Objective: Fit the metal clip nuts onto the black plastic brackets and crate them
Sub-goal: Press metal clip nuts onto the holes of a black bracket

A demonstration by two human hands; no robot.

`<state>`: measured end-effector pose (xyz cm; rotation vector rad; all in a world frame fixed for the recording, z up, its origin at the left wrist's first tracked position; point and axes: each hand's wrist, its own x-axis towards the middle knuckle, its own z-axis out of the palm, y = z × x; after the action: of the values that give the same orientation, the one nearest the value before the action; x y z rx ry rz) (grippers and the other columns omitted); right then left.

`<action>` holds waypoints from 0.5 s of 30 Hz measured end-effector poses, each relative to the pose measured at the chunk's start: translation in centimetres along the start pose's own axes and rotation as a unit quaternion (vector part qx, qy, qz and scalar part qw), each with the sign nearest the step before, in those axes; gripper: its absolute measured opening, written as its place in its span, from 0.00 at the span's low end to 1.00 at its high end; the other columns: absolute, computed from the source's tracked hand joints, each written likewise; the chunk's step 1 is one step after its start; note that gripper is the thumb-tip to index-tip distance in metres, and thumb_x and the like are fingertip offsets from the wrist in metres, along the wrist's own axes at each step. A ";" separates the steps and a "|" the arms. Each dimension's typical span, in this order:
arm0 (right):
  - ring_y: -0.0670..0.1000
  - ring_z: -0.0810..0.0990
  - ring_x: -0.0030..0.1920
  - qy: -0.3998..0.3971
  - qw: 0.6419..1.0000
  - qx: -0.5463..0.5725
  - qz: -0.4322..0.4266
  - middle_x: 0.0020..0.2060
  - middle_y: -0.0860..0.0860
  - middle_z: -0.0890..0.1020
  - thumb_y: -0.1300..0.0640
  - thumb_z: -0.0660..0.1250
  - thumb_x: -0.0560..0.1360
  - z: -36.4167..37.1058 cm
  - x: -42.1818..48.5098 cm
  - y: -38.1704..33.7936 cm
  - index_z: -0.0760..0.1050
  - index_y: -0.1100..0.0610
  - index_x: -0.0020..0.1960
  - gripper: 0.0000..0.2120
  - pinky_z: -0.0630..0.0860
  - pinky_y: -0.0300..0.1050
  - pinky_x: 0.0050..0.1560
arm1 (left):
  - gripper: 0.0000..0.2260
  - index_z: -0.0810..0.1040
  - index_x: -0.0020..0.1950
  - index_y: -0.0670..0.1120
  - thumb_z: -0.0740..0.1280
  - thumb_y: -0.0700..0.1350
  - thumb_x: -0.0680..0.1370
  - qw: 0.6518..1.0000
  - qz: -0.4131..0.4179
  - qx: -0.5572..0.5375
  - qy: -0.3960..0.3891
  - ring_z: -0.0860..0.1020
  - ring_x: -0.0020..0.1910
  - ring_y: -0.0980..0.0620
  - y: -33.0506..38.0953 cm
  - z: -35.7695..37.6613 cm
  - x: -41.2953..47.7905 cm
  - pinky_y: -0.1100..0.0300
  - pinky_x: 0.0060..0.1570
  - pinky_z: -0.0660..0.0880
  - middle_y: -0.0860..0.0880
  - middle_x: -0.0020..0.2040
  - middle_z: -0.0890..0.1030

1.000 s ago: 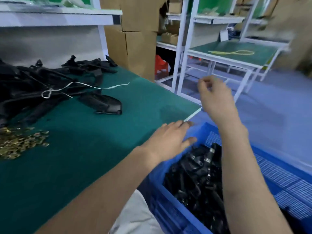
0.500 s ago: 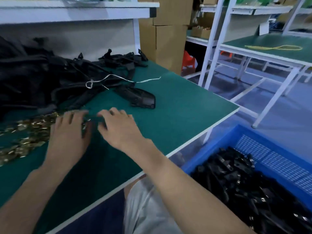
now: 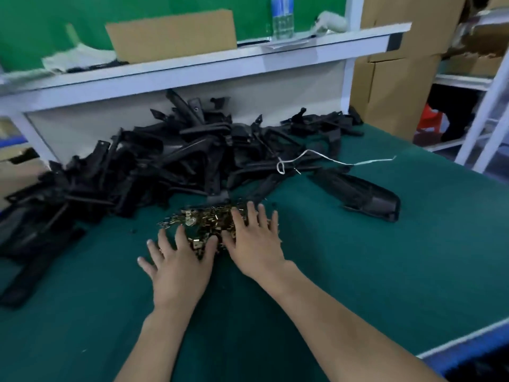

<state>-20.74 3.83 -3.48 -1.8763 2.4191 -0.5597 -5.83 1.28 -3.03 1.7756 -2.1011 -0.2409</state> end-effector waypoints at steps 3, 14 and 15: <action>0.63 0.49 0.80 0.002 0.999 -0.007 0.038 0.80 0.61 0.53 0.38 0.46 0.83 0.1 0.8 0.3 0.53 0.53 0.81 0.31 0.39 0.66 0.76 | 0.36 0.57 0.81 0.47 0.50 0.68 0.80 1.000 -0.012 -0.024 0.004 0.52 0.80 0.39 0.1 0.2 1.7 0.37 0.77 0.48 0.40 0.81 0.56; 0.58 0.61 0.76 -0.009 0.996 0.013 -0.082 0.76 0.51 0.65 0.41 0.51 0.83 0.2 0.8 0.0 0.61 0.50 0.78 0.26 0.55 0.57 0.76 | 0.22 0.68 0.72 0.60 0.57 0.64 0.79 0.978 0.087 -0.188 0.001 0.71 0.66 0.56 -0.9 1.0 2.7 0.53 0.61 0.72 0.61 0.67 0.73; 0.58 0.61 0.76 -0.014 0.996 0.015 -0.084 0.76 0.50 0.65 0.40 0.51 0.83 0.1 0.8 0.1 0.60 0.49 0.78 0.26 0.54 0.56 0.77 | 0.21 0.69 0.71 0.60 0.58 0.64 0.79 0.970 0.094 -0.222 -0.001 0.71 0.65 0.59 -1.0 1.0 2.8 0.56 0.61 0.72 0.62 0.66 0.73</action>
<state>-21.05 3.04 -3.43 -2.0744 2.2356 -0.5715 -5.70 -1.71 -3.84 1.3070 -2.0017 -0.6065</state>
